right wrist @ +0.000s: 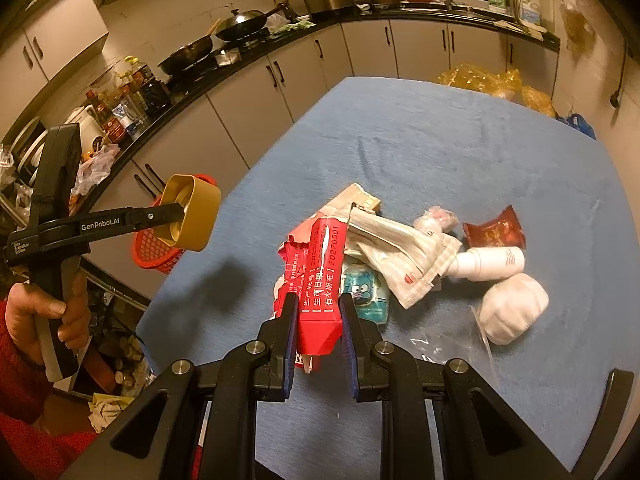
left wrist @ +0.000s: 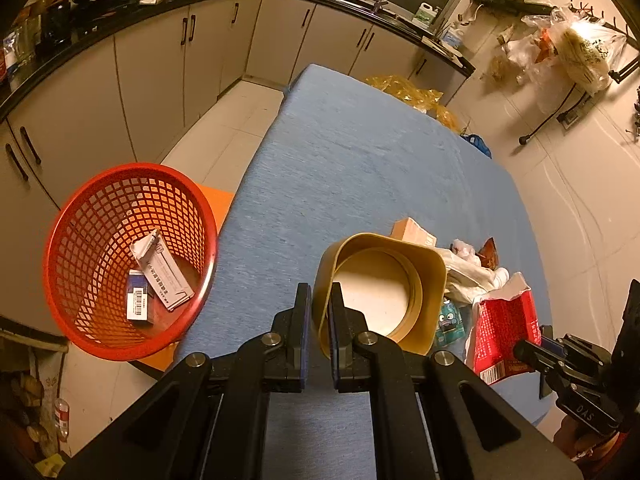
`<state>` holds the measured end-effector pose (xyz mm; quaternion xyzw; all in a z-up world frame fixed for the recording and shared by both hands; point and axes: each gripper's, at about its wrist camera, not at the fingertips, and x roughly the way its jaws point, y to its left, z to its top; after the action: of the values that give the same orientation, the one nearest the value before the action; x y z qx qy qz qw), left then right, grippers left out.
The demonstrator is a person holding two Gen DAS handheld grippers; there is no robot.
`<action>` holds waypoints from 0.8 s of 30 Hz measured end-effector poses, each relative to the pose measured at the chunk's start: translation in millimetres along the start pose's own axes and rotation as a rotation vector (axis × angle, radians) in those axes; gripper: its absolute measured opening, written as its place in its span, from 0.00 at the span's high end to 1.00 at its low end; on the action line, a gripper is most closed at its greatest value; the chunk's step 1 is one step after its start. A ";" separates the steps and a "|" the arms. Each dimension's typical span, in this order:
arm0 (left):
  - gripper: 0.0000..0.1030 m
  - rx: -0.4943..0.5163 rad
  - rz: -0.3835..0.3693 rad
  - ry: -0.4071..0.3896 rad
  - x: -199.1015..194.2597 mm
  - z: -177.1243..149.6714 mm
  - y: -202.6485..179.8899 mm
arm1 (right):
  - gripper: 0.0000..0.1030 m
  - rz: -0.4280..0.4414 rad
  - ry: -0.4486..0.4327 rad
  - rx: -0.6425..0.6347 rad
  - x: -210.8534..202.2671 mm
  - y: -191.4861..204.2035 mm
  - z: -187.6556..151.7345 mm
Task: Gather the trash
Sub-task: 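Carry the tin lid and toothpaste tube over the red basket and open both tools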
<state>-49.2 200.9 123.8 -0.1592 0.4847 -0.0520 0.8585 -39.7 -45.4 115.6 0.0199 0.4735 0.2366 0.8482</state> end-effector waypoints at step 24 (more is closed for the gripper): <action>0.92 -0.091 0.073 -0.036 -18.3 -2.9 58.3 | 0.79 0.073 0.033 -0.093 25.9 45.0 29.4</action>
<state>-65.0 259.8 118.4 -0.1815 0.4764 0.0042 0.8603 -21.7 11.1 122.9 -0.0063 0.4751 0.2892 0.8310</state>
